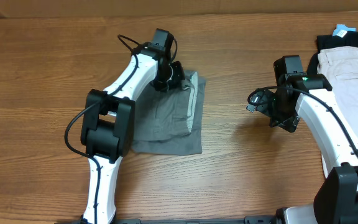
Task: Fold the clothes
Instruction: 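Lay the folded half down and release with the left gripper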
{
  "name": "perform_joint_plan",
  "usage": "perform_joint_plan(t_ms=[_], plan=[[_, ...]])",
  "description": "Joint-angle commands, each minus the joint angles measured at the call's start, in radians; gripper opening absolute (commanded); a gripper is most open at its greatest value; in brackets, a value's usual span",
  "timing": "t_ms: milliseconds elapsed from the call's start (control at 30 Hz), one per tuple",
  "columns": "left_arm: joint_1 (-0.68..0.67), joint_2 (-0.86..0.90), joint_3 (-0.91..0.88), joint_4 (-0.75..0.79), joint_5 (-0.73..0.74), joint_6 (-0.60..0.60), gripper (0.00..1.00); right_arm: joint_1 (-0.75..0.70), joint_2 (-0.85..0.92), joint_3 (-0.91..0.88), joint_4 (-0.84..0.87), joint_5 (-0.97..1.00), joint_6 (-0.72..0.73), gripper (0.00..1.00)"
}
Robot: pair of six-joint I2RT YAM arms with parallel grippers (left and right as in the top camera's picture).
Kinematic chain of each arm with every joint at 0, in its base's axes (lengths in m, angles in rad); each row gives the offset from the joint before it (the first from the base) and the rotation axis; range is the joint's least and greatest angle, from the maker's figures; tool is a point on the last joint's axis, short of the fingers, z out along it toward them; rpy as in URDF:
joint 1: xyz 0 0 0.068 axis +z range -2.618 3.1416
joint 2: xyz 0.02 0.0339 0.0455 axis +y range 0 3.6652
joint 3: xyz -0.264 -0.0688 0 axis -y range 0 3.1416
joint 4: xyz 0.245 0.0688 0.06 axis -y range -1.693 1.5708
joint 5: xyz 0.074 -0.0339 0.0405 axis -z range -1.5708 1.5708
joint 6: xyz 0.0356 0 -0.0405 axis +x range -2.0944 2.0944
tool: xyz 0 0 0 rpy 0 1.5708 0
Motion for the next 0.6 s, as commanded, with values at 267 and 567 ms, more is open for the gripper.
perform_joint_plan(t_ms=[267, 567], plan=[[-0.006, -0.143, 0.101, -0.032, 0.171, 0.142, 0.41, -0.004, -0.012, 0.029, 0.001, 0.006, -0.003, 1.00], [-0.006, -0.314, 0.106, -0.264, 0.089, 0.285, 1.00, -0.004, -0.012, 0.029, 0.001, 0.006, -0.003, 1.00]])
